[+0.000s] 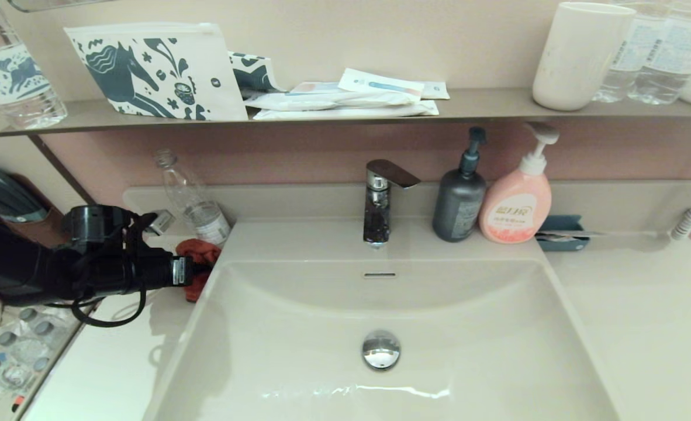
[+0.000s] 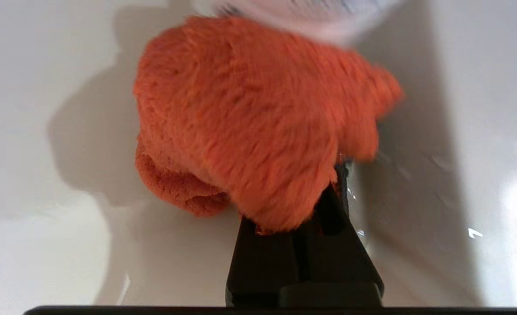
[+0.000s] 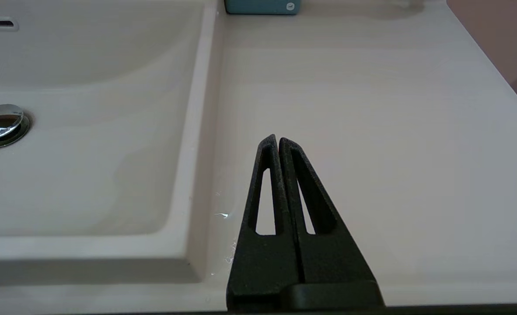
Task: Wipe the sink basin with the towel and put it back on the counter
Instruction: Wipe the sink
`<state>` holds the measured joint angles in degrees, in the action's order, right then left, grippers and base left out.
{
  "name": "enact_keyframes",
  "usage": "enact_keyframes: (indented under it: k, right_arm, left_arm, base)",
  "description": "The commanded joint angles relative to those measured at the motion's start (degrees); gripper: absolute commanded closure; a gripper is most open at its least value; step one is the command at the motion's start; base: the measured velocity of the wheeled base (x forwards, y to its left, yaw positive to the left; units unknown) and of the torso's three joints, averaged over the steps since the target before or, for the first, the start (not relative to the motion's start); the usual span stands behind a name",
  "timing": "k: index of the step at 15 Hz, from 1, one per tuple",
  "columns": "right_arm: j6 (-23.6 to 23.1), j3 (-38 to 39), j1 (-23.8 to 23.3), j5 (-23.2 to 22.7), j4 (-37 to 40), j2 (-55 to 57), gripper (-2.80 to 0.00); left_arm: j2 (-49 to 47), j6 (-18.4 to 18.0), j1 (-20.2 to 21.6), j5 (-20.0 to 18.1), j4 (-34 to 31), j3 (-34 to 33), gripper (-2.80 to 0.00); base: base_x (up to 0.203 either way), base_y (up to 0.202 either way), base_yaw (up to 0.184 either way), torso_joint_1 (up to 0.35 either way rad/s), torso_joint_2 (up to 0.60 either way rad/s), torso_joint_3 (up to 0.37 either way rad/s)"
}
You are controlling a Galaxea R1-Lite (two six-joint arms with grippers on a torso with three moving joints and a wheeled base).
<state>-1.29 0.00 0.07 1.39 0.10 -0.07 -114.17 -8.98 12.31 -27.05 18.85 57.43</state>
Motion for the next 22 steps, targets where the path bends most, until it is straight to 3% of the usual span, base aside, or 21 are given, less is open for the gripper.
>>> enact_keyframes:
  k: [1, 4, 12, 19, 22]
  right_arm:
    - [0.0, 0.0, 0.0, 0.0, 0.0, 0.1, 0.0]
    - [0.0, 0.0, 0.0, 0.0, 0.0, 0.1, 0.0]
    - [0.0, 0.0, 0.0, 0.0, 0.0, 0.1, 0.0]
    - [0.0, 0.0, 0.0, 0.0, 0.0, 0.1, 0.0]
    - [0.0, 0.0, 0.0, 0.0, 0.0, 0.1, 0.0]
  left_arm:
    - [-2.4, -0.1, 0.7, 0.1, 0.5, 4.7, 0.0]
    - [-3.6, -0.2, 1.4, 1.3, -1.5, 10.2, 0.0]
    - [-3.1, -0.8, 3.5, 1.6, -2.2, 6.3, 0.0]
    - [0.7, -9.9, 7.7, 1.6, -9.3, 2.3, 0.0]
    - [0.7, -11.1, 8.1, 1.2, -8.3, 0.4, 0.0]
  base:
    - [0.0, 0.0, 0.0, 0.0, 0.0, 0.0]
    - [0.0, 0.0, 0.0, 0.0, 0.0, 0.0]
    - [0.0, 0.0, 0.0, 0.0, 0.0, 0.0]
    - [0.0, 0.0, 0.0, 0.0, 0.0, 0.0]
    - [0.0, 0.0, 0.0, 0.0, 0.0, 0.0]
